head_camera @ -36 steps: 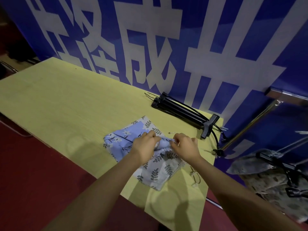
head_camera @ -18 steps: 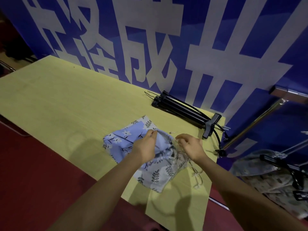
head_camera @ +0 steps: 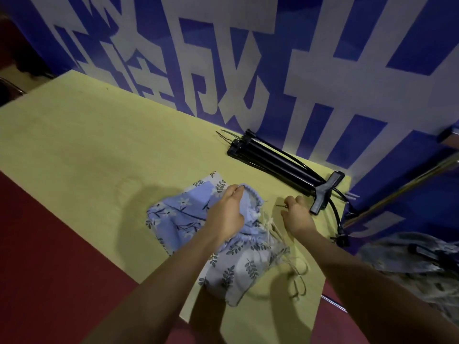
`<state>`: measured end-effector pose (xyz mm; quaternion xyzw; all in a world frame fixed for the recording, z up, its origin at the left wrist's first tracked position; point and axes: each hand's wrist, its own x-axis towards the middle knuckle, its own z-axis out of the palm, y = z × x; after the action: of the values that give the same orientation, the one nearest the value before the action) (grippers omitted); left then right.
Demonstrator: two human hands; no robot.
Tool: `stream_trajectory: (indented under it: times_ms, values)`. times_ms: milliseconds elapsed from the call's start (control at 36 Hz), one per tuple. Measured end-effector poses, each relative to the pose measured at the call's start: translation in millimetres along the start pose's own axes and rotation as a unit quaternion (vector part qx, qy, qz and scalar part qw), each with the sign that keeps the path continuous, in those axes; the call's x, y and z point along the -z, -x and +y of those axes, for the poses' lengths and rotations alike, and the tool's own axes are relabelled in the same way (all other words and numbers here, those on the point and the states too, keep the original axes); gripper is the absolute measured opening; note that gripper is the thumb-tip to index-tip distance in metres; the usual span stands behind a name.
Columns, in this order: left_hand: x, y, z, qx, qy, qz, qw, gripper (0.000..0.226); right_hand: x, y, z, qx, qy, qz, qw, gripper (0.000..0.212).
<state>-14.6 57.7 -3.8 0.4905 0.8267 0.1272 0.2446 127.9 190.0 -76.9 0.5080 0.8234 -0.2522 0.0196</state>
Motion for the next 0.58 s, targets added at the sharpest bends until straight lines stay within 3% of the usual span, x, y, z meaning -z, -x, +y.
stream_trajectory:
  times_ms: [83, 278, 361, 472, 583]
  values:
    - [-2.9, -2.0, 1.5, -0.002, 0.002, -0.001, 1.000, 0.069, -3.2, -4.5, 0.7, -0.003, 0.013, 0.013, 1.000, 0.018]
    - [-5.3, -3.5, 1.1, -0.028, -0.024, -0.040, 0.998, 0.078, -6.1, -1.5, 2.9, 0.003, 0.005, 0.006, 1.000, 0.023]
    - [0.4, -0.5, 2.8, -0.026, -0.081, -0.074, 0.994, 0.082, 0.5, 9.6, 3.5, 0.061, -0.035, 0.034, 0.997, 0.015]
    - [6.8, 0.9, 2.3, -0.023, -0.129, -0.091, 0.987, 0.082, 14.6, 32.6, -12.1, 0.121, -0.186, 0.127, 0.967, 0.010]
    - [15.0, 3.1, -1.8, -0.034, -0.107, -0.113, 0.987, 0.083, 22.8, 50.5, -36.7, 0.220, -0.169, 0.162, 0.947, 0.007]
